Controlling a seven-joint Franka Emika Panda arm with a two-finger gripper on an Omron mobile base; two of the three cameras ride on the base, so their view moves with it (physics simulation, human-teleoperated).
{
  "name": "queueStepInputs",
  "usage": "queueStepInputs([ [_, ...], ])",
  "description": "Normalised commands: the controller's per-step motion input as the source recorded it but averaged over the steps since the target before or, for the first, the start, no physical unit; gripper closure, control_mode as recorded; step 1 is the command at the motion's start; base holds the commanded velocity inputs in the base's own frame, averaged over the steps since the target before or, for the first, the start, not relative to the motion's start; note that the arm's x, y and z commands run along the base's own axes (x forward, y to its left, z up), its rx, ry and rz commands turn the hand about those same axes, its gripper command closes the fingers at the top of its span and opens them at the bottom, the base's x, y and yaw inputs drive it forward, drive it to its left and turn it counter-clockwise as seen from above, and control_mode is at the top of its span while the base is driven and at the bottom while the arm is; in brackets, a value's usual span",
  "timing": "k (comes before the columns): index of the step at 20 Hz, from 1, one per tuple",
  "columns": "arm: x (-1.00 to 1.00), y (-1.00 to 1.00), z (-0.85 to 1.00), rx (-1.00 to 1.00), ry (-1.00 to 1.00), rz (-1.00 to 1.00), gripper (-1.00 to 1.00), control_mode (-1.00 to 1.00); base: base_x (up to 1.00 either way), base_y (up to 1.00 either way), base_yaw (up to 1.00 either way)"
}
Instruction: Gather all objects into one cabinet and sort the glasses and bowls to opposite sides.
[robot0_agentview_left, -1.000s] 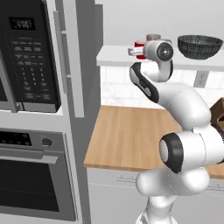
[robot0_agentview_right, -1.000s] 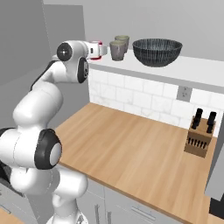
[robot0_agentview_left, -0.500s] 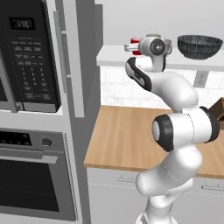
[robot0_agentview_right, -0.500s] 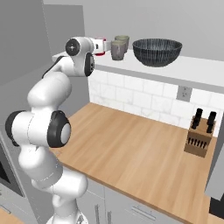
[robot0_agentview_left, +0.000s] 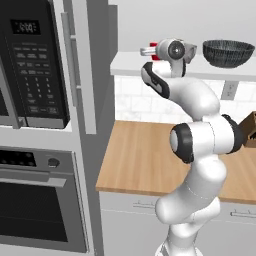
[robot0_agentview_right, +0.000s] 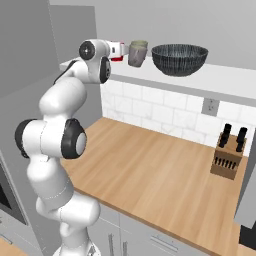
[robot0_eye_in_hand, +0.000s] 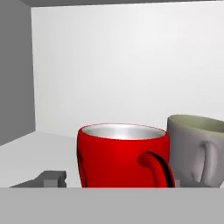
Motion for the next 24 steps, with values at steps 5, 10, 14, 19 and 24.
queueStepInputs([
  [5, -0.04, 0.0, 0.0, 0.0, -0.01, 0.0, -1.0, -1.0, 0.0, 0.0, 0.0],
  [10, -0.76, 0.0, 0.08, 0.0, -0.2, 0.0, -1.0, -1.0, 0.0, 0.0, 0.0],
  [14, -1.0, 0.11, 0.16, -0.01, -0.34, 0.0, -1.0, -1.0, 0.0, 0.0, 0.0],
  [19, -1.0, 0.37, 0.02, -0.03, -0.28, 0.03, -1.0, -1.0, 0.0, 0.0, 0.0],
  [24, -1.0, 0.56, 0.0, -0.03, -0.16, 0.11, -1.0, -1.0, 0.0, 0.0, 0.0],
])
